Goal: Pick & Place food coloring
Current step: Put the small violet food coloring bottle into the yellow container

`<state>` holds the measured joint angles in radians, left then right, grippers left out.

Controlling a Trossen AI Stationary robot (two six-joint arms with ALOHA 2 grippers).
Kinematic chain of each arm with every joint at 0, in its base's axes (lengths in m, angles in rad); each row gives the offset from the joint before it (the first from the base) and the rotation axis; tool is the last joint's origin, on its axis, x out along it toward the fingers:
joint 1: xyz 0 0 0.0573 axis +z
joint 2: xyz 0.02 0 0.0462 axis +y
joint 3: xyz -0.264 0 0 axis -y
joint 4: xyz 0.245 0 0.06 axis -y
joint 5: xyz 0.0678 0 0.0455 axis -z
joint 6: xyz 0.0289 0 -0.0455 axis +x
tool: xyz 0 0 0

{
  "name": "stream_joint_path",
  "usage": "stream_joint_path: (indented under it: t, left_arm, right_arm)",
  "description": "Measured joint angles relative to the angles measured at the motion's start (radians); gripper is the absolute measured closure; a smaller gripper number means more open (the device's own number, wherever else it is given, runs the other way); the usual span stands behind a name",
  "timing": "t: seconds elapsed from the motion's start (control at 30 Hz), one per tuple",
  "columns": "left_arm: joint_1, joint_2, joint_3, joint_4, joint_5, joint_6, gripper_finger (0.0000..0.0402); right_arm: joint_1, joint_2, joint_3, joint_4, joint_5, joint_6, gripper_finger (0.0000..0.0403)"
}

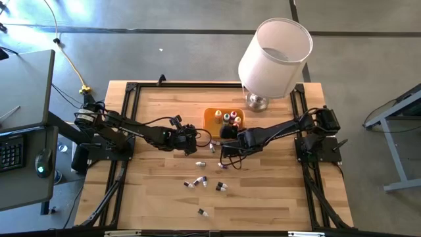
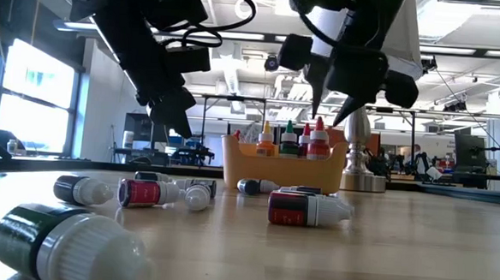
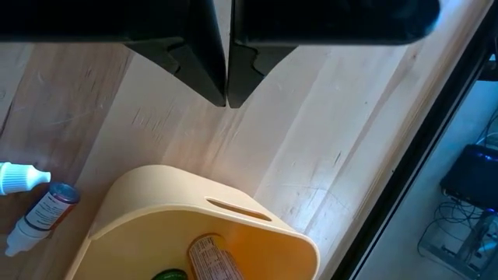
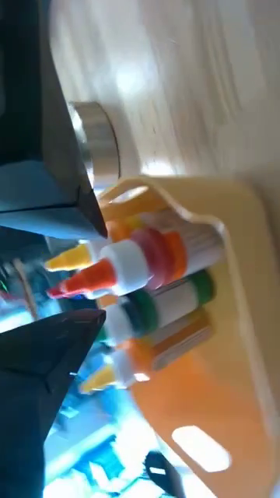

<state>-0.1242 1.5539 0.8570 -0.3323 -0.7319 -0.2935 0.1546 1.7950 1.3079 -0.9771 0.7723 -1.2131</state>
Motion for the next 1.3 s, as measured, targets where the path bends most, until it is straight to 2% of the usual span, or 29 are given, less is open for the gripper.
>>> stream_joint_path:
  t: [0.1, 0.23, 0.43, 0.5, 0.6, 0.77, 0.87, 0.97, 1.13, 1.23, 1.3]
  left_arm:
    - [0.0, 0.0, 0.0, -0.001, 0.013, 0.0, 0.0393]
    - [-0.001, -0.01, 0.0, -0.01, 0.026, 0.0, 0.0393]
    - [-0.01, -0.126, 0.0, -0.012, 0.094, -0.004, 0.0393]
    - [-0.024, -0.181, 0.0, -0.019, 0.122, -0.003, 0.0393]
    - [-0.059, -0.27, 0.001, -0.031, 0.124, 0.007, 0.0393]
    - [-0.154, -0.418, -0.065, -0.047, 0.093, -0.025, 0.0393]
    - [-0.223, -0.488, -0.17, 0.023, 0.039, -0.089, 0.0393]
    - [-0.268, -0.543, -0.297, 0.178, -0.007, -0.12, 0.0393]
    - [-0.275, -0.569, -0.483, 0.516, 0.013, -0.078, 0.0393]
    - [-0.275, -0.562, -0.55, 0.671, 0.021, -0.046, 0.0393]
    - [-0.275, -0.559, -0.575, 0.715, 0.022, -0.043, 0.0393]
  right_arm:
    - [0.015, 0.0, 0.0, -0.003, 0.002, 0.175, 0.0257]
    - [0.066, -0.001, 0.0, -0.005, -0.112, 0.432, 0.0262]
    - [0.175, -0.027, 0.0, 0.001, -0.193, 0.84, 0.0265]
    - [0.198, -0.047, -0.01, 0.077, -0.293, 1.033, 0.0265]
    - [0.221, -0.066, -0.08, 0.362, -0.404, 1.218, 0.0266]
    - [0.243, -0.06, -0.279, 0.939, -0.409, 1.24, 0.0265]
    - [0.242, -0.06, -0.385, 1.137, -0.405, 1.312, 0.0265]
    - [0.236, -0.06, -0.473, 1.247, -0.388, 1.397, 0.0266]
    - [0.232, -0.023, -0.578, 1.352, -0.333, 1.506, 0.0266]
    - [0.232, 0.017, -0.595, 1.403, -0.336, 1.509, 0.0266]
    - [0.231, 0.055, -0.588, 1.418, -0.342, 1.506, 0.0266]
